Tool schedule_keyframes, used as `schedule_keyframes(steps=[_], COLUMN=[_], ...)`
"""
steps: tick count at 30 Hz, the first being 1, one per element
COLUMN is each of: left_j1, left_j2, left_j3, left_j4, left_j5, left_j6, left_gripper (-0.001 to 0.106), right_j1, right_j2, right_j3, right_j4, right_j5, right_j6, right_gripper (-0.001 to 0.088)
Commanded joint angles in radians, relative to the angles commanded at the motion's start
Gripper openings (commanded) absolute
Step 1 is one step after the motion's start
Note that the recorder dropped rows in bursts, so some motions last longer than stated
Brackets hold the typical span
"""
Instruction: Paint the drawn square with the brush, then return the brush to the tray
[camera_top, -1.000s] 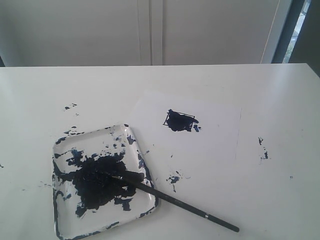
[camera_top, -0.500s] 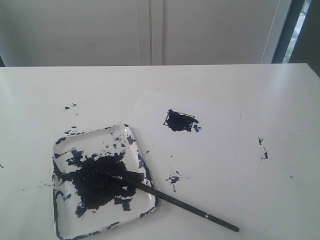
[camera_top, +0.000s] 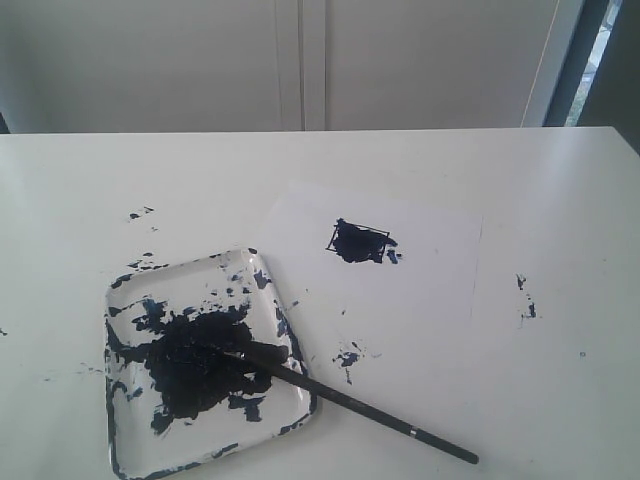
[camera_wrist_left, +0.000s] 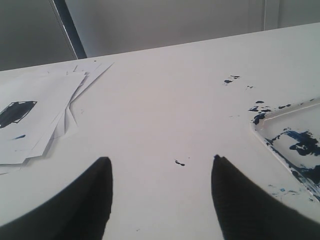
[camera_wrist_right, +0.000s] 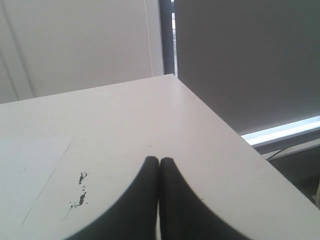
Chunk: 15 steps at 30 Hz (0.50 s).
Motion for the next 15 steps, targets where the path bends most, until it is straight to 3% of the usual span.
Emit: schedule_keyframes(steps=[15], left_j1=[0.000], left_j2=[0.000], left_j3=[0.000], left_j4=[0.000], left_j5=[0.000], left_j6=[0.000], left_gripper=[0.062], right_j1=[0.220], right_j2=[0.000], right_j3=[0.000], right_j4=[-0.077], right_j5=[0.000], right_j6=[-0.006], right_gripper=[0.0000])
